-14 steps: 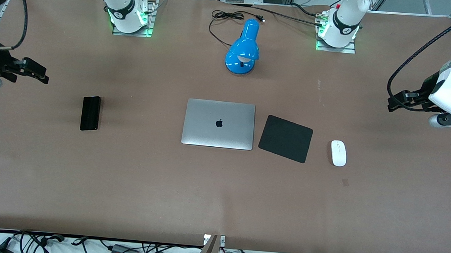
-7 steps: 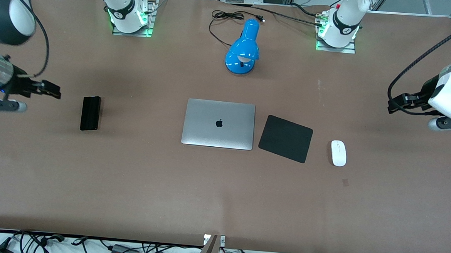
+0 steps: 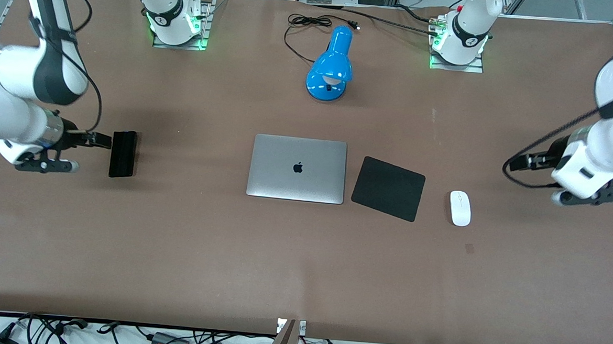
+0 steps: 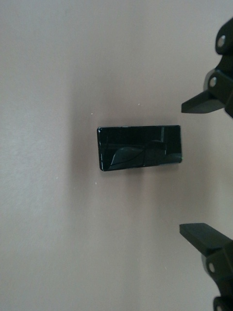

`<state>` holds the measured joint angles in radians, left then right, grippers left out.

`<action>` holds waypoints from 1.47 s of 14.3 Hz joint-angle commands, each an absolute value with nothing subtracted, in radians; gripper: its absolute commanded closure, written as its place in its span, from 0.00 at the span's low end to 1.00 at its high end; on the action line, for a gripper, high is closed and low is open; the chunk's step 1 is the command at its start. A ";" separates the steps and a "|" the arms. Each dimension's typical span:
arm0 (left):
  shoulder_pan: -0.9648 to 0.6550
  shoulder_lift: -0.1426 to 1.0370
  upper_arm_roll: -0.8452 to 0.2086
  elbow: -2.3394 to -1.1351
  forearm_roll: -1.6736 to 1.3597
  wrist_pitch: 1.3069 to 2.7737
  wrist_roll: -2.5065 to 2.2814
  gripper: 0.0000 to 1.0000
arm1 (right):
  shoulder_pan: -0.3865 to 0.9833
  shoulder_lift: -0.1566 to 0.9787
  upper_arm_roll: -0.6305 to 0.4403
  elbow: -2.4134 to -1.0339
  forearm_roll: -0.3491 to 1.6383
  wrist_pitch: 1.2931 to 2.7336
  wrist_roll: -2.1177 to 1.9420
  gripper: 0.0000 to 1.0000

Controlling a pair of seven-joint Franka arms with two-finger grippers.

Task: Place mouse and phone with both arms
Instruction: 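Lower the right gripper onto the phone while the left gripper reaches the mouse, then close the right gripper on the phone while the left gripper grasps the mouse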

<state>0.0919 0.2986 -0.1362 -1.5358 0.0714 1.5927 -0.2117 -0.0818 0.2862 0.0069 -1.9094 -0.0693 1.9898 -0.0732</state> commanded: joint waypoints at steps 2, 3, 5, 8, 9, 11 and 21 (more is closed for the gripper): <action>0.071 0.535 -0.143 -1.441 0.124 1.641 -0.212 0.00 | -0.103 0.396 0.014 -1.905 -0.110 2.058 -0.060 0.00; 0.058 0.601 -0.146 -1.437 0.126 1.708 -0.219 0.00 | -0.106 0.419 0.014 -1.907 -0.110 2.072 -0.061 0.00; 0.054 0.687 -0.146 -1.434 0.123 1.805 -0.210 0.00 | -0.107 0.457 0.012 -1.905 -0.112 2.089 -0.074 0.00; 0.051 0.727 -0.149 -1.434 0.121 1.830 -0.210 0.00 | -0.113 0.488 0.012 -1.905 -0.114 2.105 -0.078 0.00; 0.045 0.745 -0.149 -1.433 0.120 1.832 -0.210 0.00 | -0.117 0.497 0.012 -1.905 -0.114 2.105 -0.080 0.00; 0.043 0.759 -0.149 -1.431 0.124 1.883 -0.209 0.00 | -0.121 0.512 0.012 -1.907 -0.115 2.106 -0.081 0.00; 0.069 0.810 -0.149 -1.442 0.117 1.904 -0.134 0.00 | -0.132 0.537 0.014 -1.951 -0.146 2.137 -0.092 0.00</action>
